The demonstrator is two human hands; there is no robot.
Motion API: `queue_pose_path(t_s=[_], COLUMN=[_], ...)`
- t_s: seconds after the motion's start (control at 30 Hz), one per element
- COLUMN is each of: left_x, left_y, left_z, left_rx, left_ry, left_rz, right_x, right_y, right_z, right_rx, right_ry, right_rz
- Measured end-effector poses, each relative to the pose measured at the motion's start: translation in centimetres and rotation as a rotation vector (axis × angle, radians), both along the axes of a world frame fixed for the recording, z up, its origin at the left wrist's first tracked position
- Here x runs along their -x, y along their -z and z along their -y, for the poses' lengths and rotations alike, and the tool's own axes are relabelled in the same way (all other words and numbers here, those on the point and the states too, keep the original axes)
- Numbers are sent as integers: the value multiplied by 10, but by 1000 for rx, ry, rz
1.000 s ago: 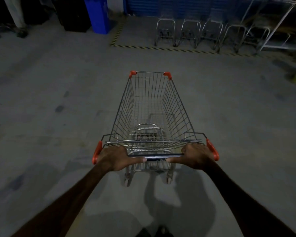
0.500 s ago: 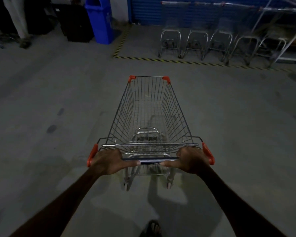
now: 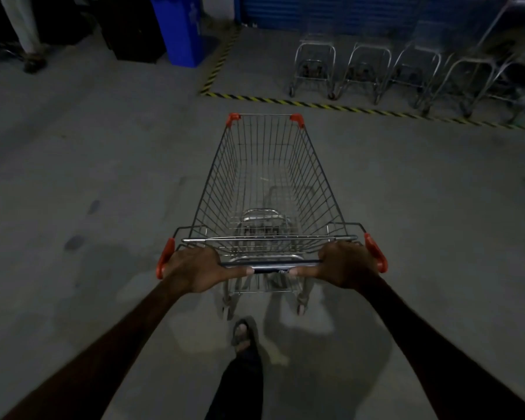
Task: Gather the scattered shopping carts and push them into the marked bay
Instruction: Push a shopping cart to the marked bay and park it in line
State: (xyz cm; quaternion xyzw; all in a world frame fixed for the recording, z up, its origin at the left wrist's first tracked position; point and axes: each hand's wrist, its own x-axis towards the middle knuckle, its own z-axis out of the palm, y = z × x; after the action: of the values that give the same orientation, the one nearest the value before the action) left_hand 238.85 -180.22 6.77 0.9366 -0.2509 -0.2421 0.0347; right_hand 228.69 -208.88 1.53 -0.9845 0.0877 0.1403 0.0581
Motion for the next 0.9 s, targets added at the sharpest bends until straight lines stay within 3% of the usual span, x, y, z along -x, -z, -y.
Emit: queue_pose_path(t_s=[0.63,0.9], left_x=[-339,-480], left_y=[9,-5], left_z=[175,266], left_rx=[-58,18], left_ry=[-57,4], left_rz=[5,-17], right_x=[-334,-487], right_y=[-23,-8], right_z=[172,265], right_rx=[21,11], right_ry=[98,56], right_rz=[-137,-52])
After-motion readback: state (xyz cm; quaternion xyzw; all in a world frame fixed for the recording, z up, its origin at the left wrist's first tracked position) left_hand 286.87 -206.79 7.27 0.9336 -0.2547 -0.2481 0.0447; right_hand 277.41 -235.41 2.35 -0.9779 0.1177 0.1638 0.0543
